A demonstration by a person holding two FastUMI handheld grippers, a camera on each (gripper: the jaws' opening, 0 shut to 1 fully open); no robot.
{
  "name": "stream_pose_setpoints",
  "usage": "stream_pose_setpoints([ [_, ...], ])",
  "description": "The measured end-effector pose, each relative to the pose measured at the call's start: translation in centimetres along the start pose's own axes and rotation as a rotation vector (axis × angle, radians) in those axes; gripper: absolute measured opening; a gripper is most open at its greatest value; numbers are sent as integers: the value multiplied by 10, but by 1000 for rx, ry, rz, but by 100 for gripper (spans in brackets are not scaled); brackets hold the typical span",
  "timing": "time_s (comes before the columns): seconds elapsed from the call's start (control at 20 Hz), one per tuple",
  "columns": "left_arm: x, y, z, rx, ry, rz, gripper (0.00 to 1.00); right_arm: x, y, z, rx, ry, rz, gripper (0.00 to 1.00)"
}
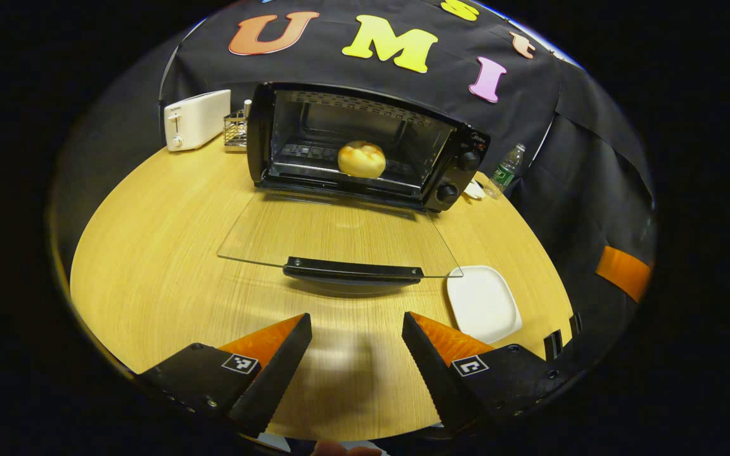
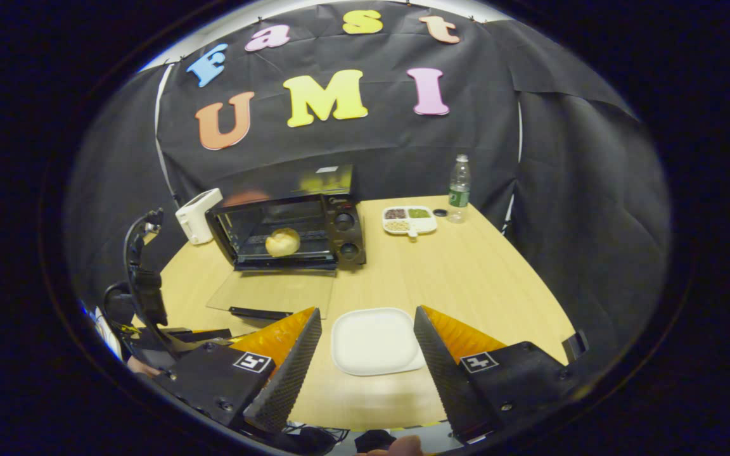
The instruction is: Open the electric oven with the left hand, put the food in, and close the electric oven.
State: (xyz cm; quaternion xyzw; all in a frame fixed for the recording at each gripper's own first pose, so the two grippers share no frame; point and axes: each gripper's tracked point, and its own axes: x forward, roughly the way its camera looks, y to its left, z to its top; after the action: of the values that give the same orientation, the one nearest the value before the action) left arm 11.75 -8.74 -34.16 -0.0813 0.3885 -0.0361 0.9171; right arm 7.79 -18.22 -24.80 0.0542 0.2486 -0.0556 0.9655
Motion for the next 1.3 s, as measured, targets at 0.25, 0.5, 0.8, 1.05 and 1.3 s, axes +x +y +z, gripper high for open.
stream_pose_setpoints([
  [0.25,32,7,-8,34,36,58,95,-18,-53,-12,23,29,-111,93],
  [0.5,47,3,6,70,3,73,95,-27,-84,-3,35,18,-166,94],
  [0.8,24,-7,38,108,-74,83,95,-30,-74,-2,2,10,-130,94],
  [1.05,-2,-21,124,137,-259,59,96,-28,-67,17,21,-23,-88,94],
  [1.3,-41,-34,192,141,-436,62,95,-31,-59,56,-29,-108,-29,94],
])
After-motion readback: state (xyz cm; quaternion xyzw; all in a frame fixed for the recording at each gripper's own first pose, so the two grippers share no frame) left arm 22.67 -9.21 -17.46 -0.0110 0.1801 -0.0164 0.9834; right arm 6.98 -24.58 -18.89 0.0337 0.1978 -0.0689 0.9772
